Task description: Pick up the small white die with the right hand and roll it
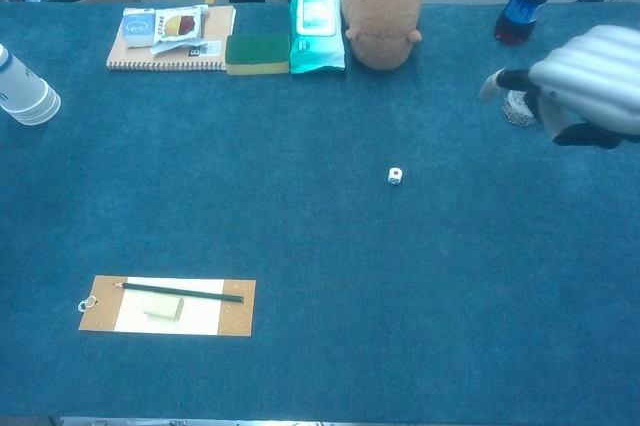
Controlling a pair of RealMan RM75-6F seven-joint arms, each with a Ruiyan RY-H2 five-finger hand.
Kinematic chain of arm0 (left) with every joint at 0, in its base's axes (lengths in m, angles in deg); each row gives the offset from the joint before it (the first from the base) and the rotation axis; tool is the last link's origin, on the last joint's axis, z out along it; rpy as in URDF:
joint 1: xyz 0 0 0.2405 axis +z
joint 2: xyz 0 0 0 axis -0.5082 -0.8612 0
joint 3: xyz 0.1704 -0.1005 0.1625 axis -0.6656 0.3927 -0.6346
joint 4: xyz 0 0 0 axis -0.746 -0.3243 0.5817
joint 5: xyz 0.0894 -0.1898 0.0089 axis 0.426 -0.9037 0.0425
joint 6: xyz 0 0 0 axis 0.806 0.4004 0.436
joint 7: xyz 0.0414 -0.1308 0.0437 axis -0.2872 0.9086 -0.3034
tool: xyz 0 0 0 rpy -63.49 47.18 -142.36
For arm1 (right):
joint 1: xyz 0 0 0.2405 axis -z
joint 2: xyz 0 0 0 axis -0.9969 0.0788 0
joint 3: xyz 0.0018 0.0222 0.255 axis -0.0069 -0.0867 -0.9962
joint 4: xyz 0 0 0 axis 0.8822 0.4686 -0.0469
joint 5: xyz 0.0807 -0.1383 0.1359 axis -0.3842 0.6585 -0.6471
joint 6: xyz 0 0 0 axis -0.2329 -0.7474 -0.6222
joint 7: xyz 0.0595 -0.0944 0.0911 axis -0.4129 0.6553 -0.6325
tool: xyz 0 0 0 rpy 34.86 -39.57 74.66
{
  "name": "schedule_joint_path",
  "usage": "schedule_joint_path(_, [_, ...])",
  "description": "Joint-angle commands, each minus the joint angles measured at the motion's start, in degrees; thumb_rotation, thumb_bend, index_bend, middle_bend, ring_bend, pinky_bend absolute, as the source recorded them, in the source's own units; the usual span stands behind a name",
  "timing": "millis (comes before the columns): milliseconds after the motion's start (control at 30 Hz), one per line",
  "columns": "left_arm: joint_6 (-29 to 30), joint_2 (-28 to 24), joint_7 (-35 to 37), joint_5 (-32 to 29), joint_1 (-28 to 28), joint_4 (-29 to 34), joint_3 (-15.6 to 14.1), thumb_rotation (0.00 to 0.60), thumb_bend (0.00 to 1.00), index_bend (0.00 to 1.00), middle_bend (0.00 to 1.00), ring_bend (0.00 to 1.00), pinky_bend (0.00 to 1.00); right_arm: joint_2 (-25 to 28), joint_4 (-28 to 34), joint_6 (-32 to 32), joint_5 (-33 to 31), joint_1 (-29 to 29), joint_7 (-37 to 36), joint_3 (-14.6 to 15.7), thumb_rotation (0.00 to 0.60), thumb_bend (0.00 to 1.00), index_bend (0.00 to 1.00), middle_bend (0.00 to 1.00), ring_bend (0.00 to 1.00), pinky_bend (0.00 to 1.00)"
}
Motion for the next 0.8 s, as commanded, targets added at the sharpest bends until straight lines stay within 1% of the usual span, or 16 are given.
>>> schedule_joint_path(33, [-0.46,-0.26,-0.78,-0.05,-0.20,0.49,0.01,0.600,0.05,0.01,0.00,0.00,0.11,-1.85,0.02,-1.46,-3.13,-2.64,2.93,0.50,0.600,1.00,0.24,1.00,0.95,1.00])
schedule_joint_path(433, [-2.09,-1.33,-3.59,-0.44,-0.81,2.58,0.01,0.600,0.05,0.01,0.00,0.00,0.11,-6.58,-2.15,-3.18,-9.99,-8.74,7.88,4.05,0.600,1.00,0.24,1.00,0.95,1.00])
schedule_joint_path(800, [-2.77,-1.13,-2.98,-1.05,-0.87,2.04,-0.09,0.600,0.05,0.01,0.00,0.00,0.11,-11.12,-6.04,-4.84,-15.23,-13.83,8.61,6.45,0.600,1.00,0.24,1.00,0.95,1.00])
